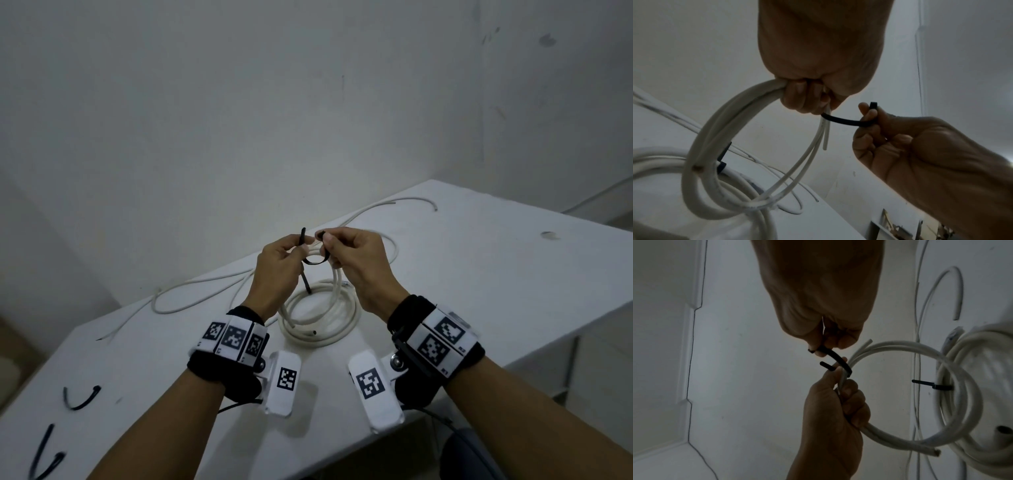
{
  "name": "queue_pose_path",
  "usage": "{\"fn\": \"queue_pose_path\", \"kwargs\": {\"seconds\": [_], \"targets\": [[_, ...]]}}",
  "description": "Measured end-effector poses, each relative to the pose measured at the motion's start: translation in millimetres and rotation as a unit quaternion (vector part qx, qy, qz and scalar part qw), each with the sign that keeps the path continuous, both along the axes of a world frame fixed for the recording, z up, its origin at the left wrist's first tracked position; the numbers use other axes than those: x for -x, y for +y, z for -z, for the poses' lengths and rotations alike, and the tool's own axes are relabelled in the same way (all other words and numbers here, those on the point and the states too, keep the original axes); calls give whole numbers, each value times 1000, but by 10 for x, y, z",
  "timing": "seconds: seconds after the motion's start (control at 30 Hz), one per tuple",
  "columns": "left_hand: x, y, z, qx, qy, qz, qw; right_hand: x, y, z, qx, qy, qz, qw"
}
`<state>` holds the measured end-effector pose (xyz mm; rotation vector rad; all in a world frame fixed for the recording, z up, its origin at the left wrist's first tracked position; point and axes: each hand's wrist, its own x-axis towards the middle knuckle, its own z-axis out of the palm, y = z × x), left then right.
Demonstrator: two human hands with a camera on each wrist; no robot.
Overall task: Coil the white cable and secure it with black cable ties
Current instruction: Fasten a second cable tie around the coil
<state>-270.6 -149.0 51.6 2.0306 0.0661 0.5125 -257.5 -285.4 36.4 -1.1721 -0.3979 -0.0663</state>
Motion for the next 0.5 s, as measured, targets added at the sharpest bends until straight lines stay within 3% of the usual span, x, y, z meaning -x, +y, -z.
{"fn": "queue_pose_path", "kwargs": {"seconds": [0.3,0.5], "targets": [[62,2,49,-160,-50,-7,986,-75,31,41,10,-17,40,999],[74,-25,49,-189,-54,1,981,-102,15,64,7,-12,39,999]]}}
